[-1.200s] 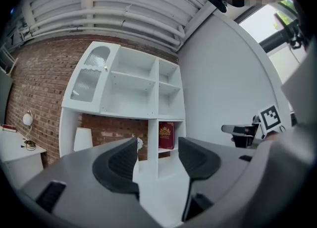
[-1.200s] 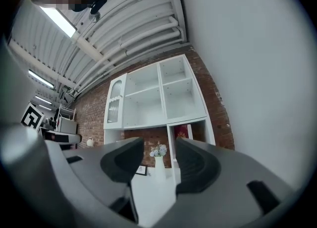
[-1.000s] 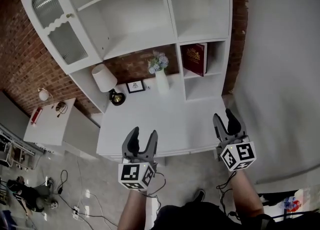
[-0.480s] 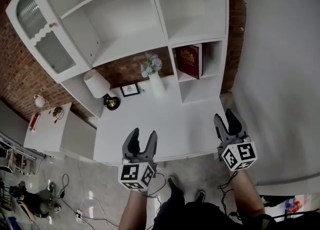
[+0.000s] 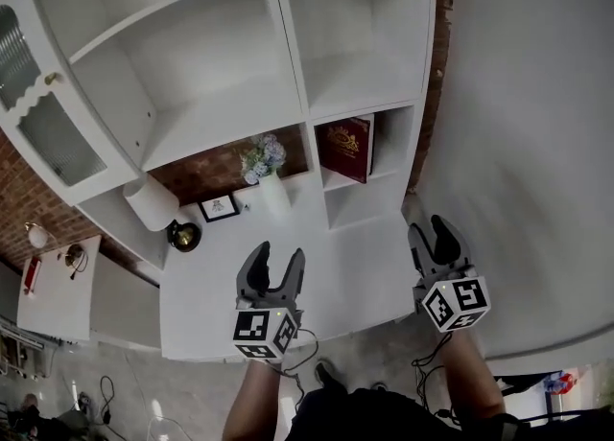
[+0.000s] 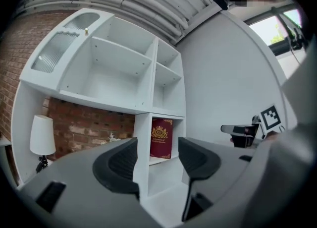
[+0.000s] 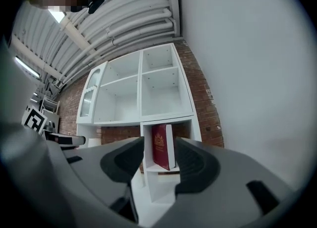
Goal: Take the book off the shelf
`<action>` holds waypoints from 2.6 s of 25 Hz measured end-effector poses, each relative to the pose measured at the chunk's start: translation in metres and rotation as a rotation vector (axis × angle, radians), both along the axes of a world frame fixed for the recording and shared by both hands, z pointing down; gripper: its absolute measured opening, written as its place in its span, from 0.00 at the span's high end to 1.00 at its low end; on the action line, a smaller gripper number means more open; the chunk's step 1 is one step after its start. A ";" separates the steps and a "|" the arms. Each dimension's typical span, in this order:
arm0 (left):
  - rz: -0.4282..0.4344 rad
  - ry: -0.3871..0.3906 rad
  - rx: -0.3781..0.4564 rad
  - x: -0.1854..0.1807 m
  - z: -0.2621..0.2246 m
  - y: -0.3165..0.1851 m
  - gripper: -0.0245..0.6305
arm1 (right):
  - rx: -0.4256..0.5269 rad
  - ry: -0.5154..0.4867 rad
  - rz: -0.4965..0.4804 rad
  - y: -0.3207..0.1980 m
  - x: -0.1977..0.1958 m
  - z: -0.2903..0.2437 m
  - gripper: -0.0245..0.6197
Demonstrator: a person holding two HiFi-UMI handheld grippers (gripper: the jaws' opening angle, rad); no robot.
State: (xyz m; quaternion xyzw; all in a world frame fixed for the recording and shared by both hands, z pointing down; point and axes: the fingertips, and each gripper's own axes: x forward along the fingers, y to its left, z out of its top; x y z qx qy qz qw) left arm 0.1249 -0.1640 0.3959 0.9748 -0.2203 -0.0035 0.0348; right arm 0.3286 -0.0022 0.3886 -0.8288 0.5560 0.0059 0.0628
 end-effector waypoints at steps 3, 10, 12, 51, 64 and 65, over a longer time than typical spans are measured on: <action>0.030 0.007 -0.010 0.006 0.001 -0.030 0.57 | -0.006 0.012 0.022 -0.024 -0.001 -0.004 0.66; 0.060 0.028 -0.056 0.008 0.013 -0.093 0.57 | -0.037 0.016 0.060 -0.075 0.002 -0.004 0.66; 0.058 0.030 -0.070 0.007 0.019 -0.106 0.57 | -0.050 0.015 0.057 -0.087 0.005 -0.001 0.65; -0.614 -0.030 -0.080 -0.033 0.035 -0.094 0.57 | -0.096 0.018 -0.425 -0.279 0.128 0.034 0.59; -0.595 -0.047 -0.093 -0.033 0.049 -0.064 0.57 | -0.099 0.072 -0.383 -0.236 0.119 0.037 0.63; -0.572 -0.046 -0.092 -0.026 0.049 -0.065 0.57 | -0.100 0.073 -0.380 -0.229 0.118 0.037 0.63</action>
